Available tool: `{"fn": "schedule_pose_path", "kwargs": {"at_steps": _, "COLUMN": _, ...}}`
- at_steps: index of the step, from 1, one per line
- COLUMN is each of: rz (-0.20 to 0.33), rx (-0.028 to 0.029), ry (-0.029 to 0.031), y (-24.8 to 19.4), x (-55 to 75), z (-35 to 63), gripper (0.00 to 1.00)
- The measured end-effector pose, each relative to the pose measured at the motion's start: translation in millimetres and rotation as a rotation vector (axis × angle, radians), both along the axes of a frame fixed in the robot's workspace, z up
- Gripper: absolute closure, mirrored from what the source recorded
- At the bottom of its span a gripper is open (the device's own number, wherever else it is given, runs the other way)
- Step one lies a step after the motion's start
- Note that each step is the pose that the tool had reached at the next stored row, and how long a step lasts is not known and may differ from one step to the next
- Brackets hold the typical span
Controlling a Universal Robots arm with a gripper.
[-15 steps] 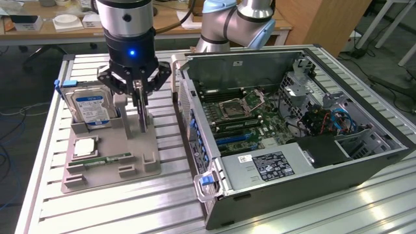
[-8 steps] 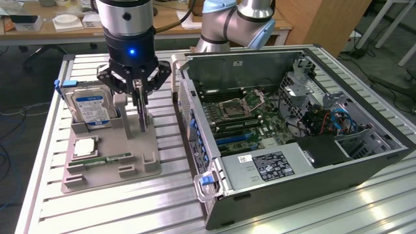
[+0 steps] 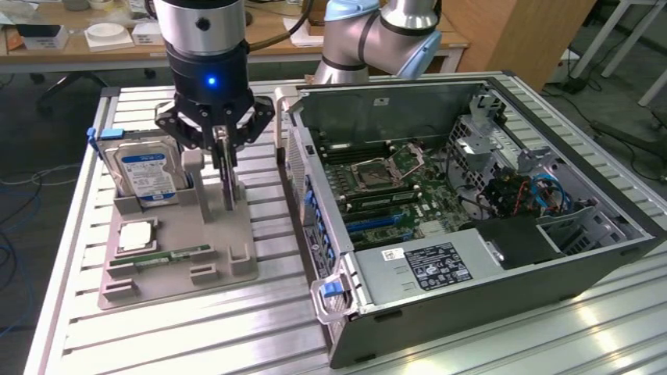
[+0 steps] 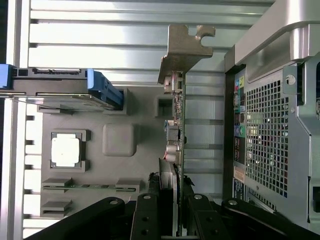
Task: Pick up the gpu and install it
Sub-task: 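Pick up the gpu and move the gpu toward the slot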
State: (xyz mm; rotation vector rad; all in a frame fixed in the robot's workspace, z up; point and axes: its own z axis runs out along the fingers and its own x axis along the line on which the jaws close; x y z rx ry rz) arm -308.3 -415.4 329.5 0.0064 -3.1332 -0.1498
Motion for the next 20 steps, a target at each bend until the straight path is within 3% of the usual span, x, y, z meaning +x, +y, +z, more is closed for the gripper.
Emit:
{"fn": "schedule_pose_path", "kwargs": {"at_steps": 17, "rz": 0.000, "rx": 0.0000, "ry": 0.0000, "y": 0.0, "x": 0.0, "z": 7.1, "gripper": 0.73}}
{"fn": "schedule_pose_path", "kwargs": {"at_steps": 20, "rz": 0.000, "rx": -0.0032, "ry": 0.0001, "y": -0.1, "x": 0.1, "z": 9.2, "gripper": 0.73}}
